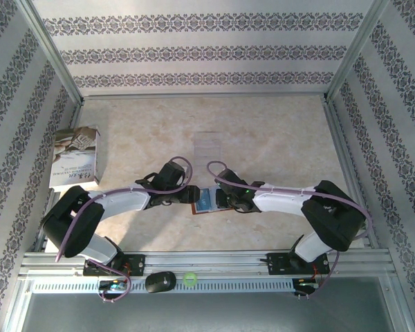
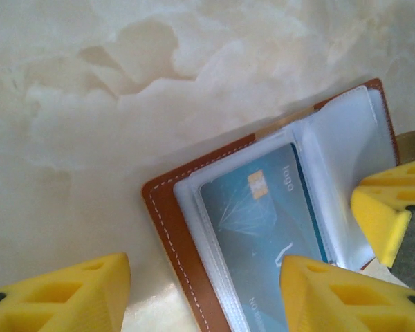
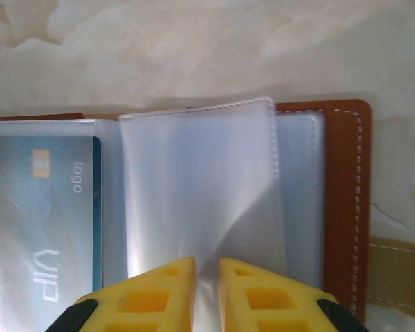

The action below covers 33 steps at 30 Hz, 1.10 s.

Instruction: Take the credit cards out of the card holder

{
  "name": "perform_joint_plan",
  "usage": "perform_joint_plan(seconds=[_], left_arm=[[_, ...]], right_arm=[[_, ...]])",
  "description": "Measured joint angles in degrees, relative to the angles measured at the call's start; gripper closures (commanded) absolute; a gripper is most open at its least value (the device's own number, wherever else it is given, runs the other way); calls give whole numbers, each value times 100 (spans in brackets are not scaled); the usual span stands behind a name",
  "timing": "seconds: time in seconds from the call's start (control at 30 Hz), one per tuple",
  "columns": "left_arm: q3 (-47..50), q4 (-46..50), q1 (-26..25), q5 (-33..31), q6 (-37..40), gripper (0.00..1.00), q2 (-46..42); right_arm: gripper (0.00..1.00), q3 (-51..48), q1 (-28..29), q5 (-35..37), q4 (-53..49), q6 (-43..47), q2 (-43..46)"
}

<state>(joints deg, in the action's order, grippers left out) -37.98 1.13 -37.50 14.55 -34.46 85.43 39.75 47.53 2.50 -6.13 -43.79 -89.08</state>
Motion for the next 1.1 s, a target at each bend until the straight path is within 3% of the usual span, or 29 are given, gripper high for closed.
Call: perform_joint_plan(seconds=[0.23, 0.47, 0.67, 0.97, 1.1], left_arm=[[4, -4, -227, -81, 109, 34, -72], [2, -42, -411, -162, 192, 44, -101], [2, -39, -525, -236, 199, 39, 15], [-57, -42, -501, -323, 299, 50, 315], [-199, -92, -433, -256, 365, 51, 455]], right_arm=[[69, -20, 149, 107, -85, 107, 433], [71, -15, -125, 197, -184, 323, 1058], [54, -184, -614, 433, -577, 177, 1049], [52, -437, -555, 457, -721, 61, 1078], [56, -470, -448, 461, -708, 26, 1338]])
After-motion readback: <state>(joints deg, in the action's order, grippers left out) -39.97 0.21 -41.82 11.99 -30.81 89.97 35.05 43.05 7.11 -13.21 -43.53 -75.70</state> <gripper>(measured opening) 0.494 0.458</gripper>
